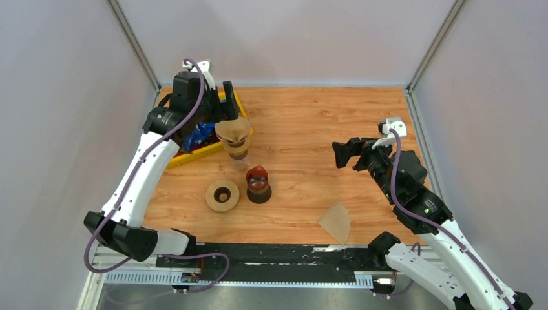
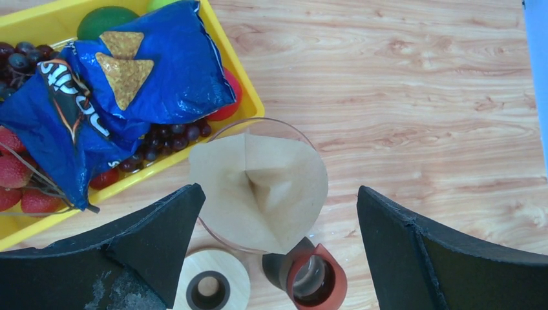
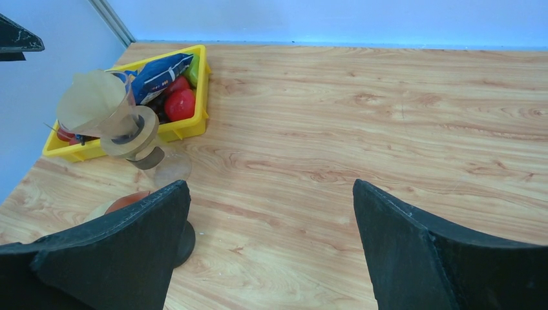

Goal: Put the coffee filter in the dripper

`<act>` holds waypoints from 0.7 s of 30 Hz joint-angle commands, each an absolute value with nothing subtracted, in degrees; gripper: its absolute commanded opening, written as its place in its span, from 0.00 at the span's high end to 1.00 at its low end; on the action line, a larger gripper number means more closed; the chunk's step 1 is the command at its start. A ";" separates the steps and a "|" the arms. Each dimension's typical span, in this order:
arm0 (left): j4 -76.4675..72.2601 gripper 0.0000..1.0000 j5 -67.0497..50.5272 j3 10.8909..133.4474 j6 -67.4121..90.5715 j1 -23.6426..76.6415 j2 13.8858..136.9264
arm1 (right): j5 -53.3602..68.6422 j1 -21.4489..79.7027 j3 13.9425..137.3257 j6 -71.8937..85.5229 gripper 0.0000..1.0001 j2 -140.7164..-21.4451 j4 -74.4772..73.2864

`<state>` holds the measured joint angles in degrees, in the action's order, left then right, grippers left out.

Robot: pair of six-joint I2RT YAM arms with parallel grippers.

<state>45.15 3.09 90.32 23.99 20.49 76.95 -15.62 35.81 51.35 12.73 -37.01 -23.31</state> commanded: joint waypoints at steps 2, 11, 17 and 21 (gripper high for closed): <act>45.28 0.00 4.39 92.73 24.70 20.20 77.43 | -16.90 35.68 50.87 11.88 0.00 -36.55 -22.70; 47.15 0.22 2.96 91.32 24.93 20.16 83.63 | -18.56 35.68 50.62 11.87 0.00 -36.88 -23.04; 47.98 0.58 1.77 90.53 24.87 20.49 88.21 | -19.48 35.68 50.46 11.78 0.00 -37.33 -23.43; 49.19 0.75 3.11 89.60 24.99 20.71 90.39 | -20.01 35.68 50.58 11.70 0.00 -37.29 -23.61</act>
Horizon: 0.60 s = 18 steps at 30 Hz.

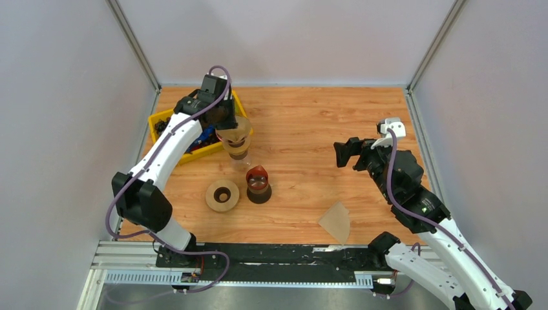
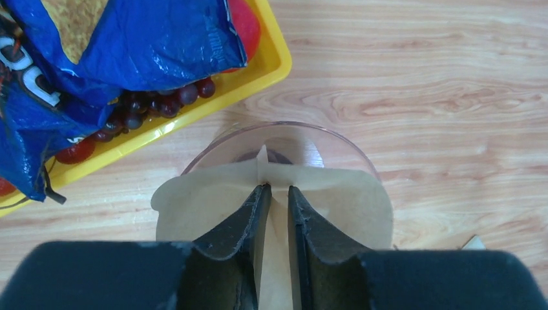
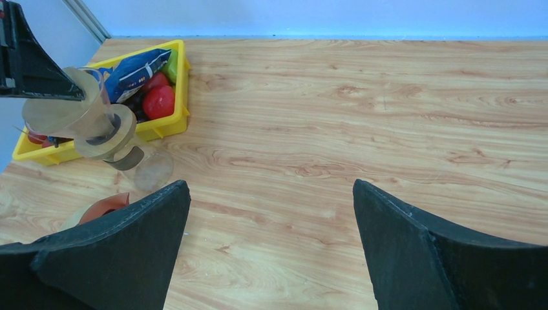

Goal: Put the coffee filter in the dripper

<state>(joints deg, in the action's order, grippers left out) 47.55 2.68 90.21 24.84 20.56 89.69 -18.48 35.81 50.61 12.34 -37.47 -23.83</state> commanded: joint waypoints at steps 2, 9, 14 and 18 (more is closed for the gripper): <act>49.73 0.80 3.87 89.27 25.05 20.78 91.19 | -20.13 35.68 50.61 11.68 0.00 -37.27 -23.71; 49.58 0.91 3.05 87.61 24.63 21.62 93.06 | -21.16 35.68 50.50 11.78 0.00 -37.43 -23.86; 49.74 0.93 4.23 86.85 24.68 22.29 94.41 | -21.09 35.68 50.48 11.78 0.00 -36.97 -23.86; 49.69 0.93 4.49 87.06 24.71 22.44 95.50 | -21.25 35.68 50.35 11.78 0.00 -36.83 -23.90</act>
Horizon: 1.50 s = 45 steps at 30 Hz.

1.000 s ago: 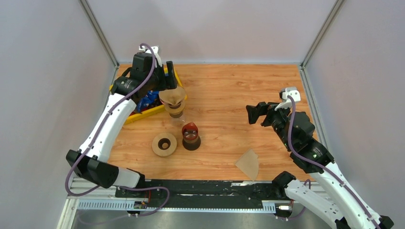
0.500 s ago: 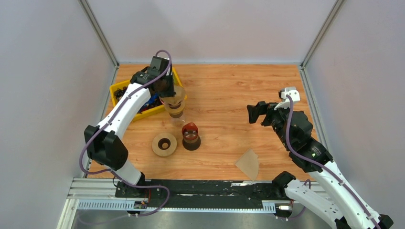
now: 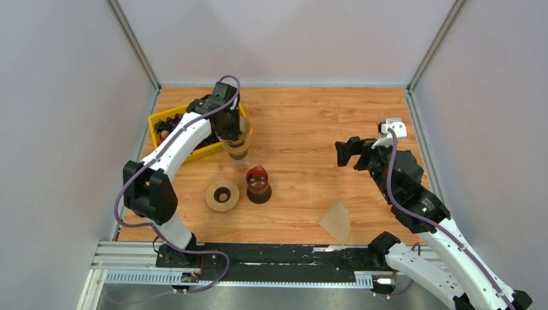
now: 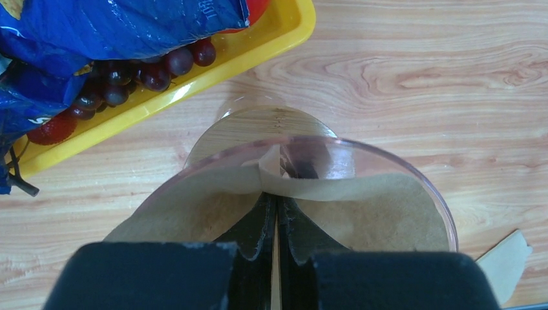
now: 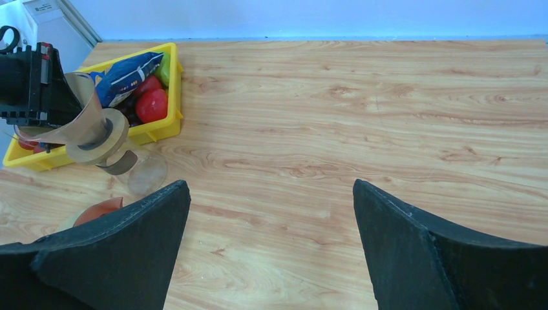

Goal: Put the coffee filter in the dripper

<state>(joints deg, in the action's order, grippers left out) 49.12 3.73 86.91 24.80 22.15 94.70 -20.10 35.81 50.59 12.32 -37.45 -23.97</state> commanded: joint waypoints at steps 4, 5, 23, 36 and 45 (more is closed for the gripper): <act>49.40 0.89 3.90 87.22 24.55 22.65 96.65 | -21.46 35.68 50.22 11.73 0.00 -36.85 -23.88; 49.35 0.88 3.79 87.25 24.53 22.71 96.84 | -21.52 35.68 50.25 11.77 0.00 -36.85 -23.85; 49.46 0.62 3.03 87.36 23.76 22.89 98.09 | -21.80 35.65 50.16 11.60 0.00 -36.83 -23.97; 51.03 0.70 4.92 88.14 23.47 23.37 98.61 | -22.12 35.69 50.19 11.51 0.00 -37.01 -23.94; 52.35 0.71 6.57 90.69 23.33 24.81 98.95 | -22.13 35.68 50.25 11.54 0.00 -37.10 -24.03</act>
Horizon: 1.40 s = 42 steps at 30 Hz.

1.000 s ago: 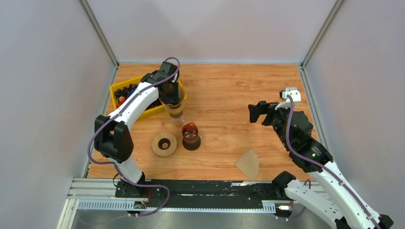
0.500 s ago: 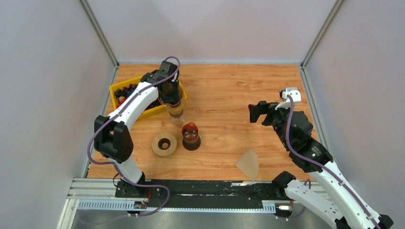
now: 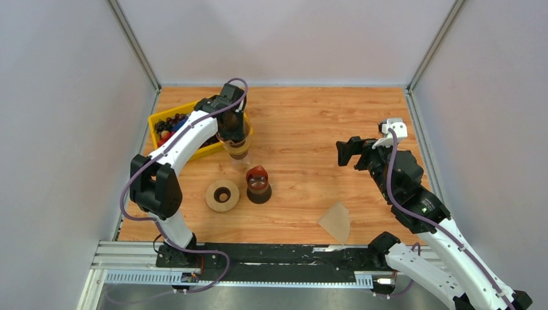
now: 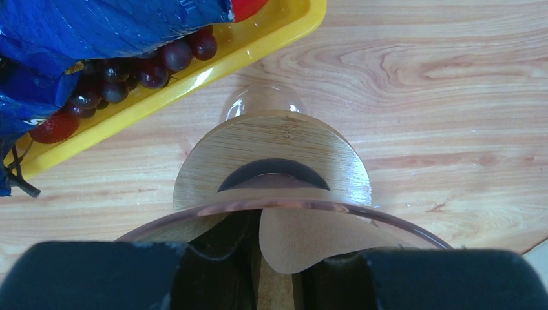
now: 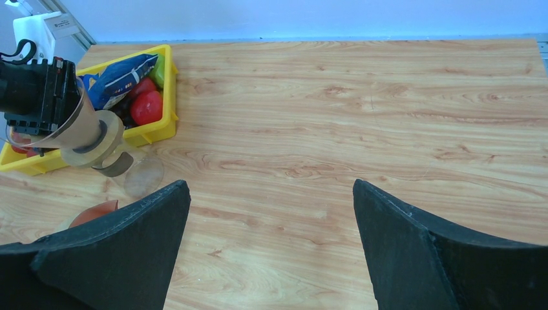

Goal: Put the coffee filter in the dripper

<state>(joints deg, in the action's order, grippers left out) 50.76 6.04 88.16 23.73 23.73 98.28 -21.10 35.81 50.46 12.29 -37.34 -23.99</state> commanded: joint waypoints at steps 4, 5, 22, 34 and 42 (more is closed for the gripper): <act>53.17 0.68 8.18 92.37 23.29 25.10 98.60 | -22.12 35.68 50.44 11.56 0.00 -37.01 -24.02; 53.26 0.67 8.40 92.81 23.29 25.16 98.37 | -22.15 35.68 50.39 11.48 0.00 -37.01 -24.10; 54.44 0.52 8.74 96.64 22.15 25.43 92.70 | -22.07 35.68 50.82 11.40 0.00 -37.10 -24.11; 49.18 0.02 10.80 95.28 22.62 25.61 77.18 | -25.97 35.63 51.91 13.07 0.00 -36.71 -24.37; 46.32 0.00 35.61 84.29 29.01 20.46 64.43 | -44.41 35.59 53.19 18.89 0.00 -37.61 -28.52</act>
<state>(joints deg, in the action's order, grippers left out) 47.42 22.33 88.25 24.29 24.67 67.53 -32.86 35.81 50.63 14.74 -37.43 -25.91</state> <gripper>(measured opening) 0.996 0.997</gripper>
